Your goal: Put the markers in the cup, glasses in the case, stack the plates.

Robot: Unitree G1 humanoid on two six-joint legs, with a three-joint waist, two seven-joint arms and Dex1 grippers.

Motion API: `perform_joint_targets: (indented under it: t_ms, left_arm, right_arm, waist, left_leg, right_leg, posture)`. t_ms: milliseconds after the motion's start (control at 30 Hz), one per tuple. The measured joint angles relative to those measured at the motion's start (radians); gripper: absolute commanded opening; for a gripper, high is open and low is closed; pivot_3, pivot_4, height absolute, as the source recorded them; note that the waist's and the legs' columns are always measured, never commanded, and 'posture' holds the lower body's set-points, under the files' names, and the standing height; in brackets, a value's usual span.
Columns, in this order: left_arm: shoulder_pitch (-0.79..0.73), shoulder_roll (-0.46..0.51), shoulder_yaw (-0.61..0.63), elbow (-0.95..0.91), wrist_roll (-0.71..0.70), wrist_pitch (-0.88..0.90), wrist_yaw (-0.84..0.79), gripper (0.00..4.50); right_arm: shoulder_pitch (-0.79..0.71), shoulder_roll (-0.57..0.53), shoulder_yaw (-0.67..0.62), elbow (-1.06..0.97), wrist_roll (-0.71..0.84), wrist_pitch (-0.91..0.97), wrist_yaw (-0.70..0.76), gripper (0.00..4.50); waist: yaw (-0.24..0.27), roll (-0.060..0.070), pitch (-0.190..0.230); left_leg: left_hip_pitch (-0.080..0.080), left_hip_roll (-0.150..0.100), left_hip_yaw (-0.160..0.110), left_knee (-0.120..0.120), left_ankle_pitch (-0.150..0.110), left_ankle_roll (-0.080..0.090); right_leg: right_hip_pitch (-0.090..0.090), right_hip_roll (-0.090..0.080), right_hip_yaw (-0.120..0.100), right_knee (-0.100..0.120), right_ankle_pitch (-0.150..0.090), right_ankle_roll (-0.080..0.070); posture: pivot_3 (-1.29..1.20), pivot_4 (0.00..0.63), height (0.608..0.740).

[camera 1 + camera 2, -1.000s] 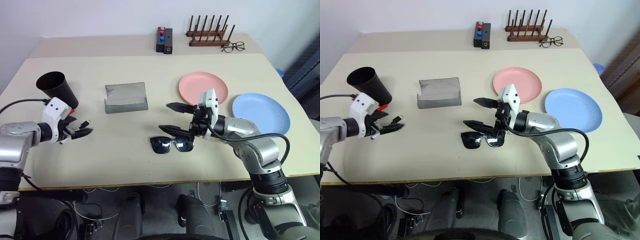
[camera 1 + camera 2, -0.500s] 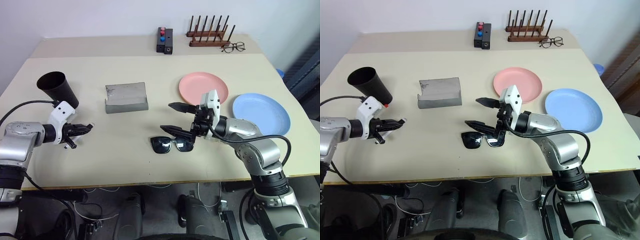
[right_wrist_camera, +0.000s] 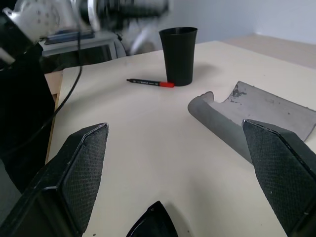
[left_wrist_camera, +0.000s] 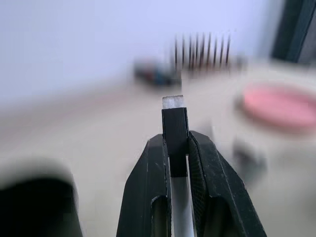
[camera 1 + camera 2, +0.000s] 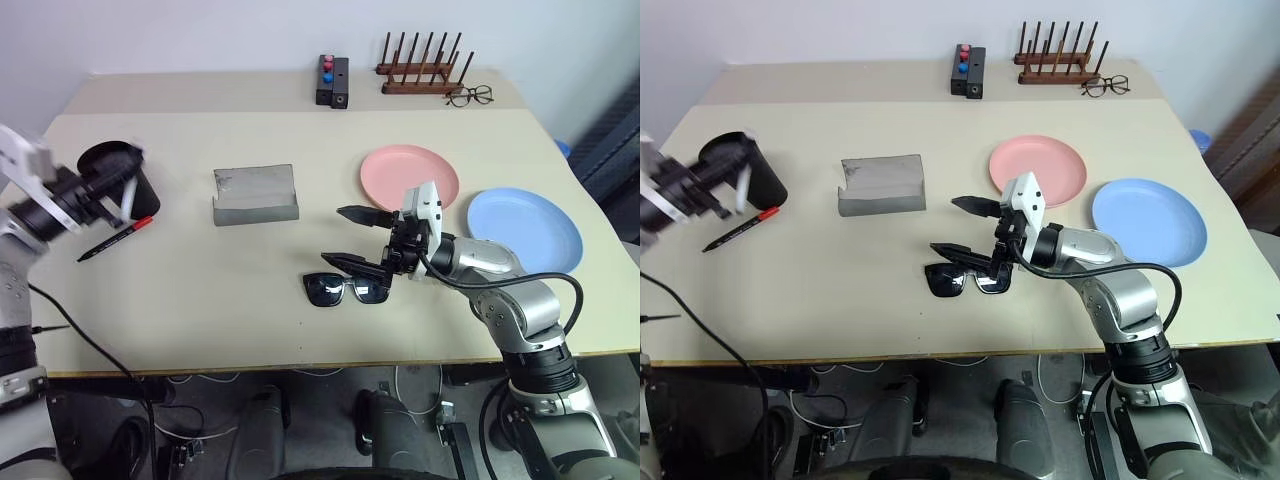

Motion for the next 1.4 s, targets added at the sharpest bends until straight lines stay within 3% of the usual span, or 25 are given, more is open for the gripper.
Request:
perform_joint_targets:
  t_ms: [167, 300, 600, 900, 1400]
  left_arm:
    - [-0.127, -0.021, 0.024, 0.13, 0.075, -0.245, 0.119, 0.02]
    - [-0.254, -0.002, 0.01, 0.388, 0.183, -0.515, 0.178, 0.02]
    - [-0.424, -0.048, 0.005, 0.756, 0.182, -0.771, 0.122, 0.02]
    - [-0.433, -0.084, 0.009, 0.988, 0.181, -0.862, 0.083, 0.02]
    - [-0.433, -0.104, 0.008, 1.057, 0.191, -0.886, 0.103, 0.02]
  right_arm:
    - [-0.007, 0.003, 0.0, 0.012, 0.0, -0.003, 0.006, 4.4]
    - [-0.014, 0.006, 0.0, 0.017, 0.0, -0.003, 0.008, 4.4]
    - [-0.011, 0.007, 0.0, 0.006, 0.002, -0.003, -0.005, 4.4]
    - [0.031, -0.008, -0.027, -0.053, 0.022, 0.036, -0.037, 4.4]
    - [0.048, -0.072, -0.066, -0.126, 0.063, 0.107, -0.059, 4.4]
  waist:
    - [0.0, 0.0, 0.0]
    - [0.001, 0.0, 0.0]
    - [0.001, -0.001, 0.0]
    - [0.0, -0.001, 0.0]
    - [0.001, -0.001, 0.0]
  left_leg:
    - [0.001, 0.0, 0.0, 0.0, 0.0, 0.0]
    - [0.001, 0.0, 0.0, 0.0, 0.0, 0.0]
    - [0.001, 0.0, 0.0, 0.001, 0.0, 0.0]
    - [0.001, 0.0, 0.0, 0.001, 0.0, 0.0]
    - [0.001, 0.0, -0.001, 0.001, 0.0, 0.0]
  right_leg:
    - [0.001, 0.001, 0.0, 0.0, 0.002, 0.003]
    - [0.001, 0.001, 0.0, 0.0, 0.002, 0.003]
    - [0.002, 0.001, 0.0, 0.0, 0.002, 0.004]
    - [0.002, 0.001, 0.0, 0.0, 0.002, 0.005]
    - [0.002, 0.001, 0.0, 0.0, 0.002, 0.004]
  posture:
    - [0.0, 0.15, 0.74]
    - [0.0, 0.15, 0.74]
    - [0.0, 0.15, 0.74]
    - [0.0, 0.15, 0.74]
    - [0.0, 0.15, 0.74]
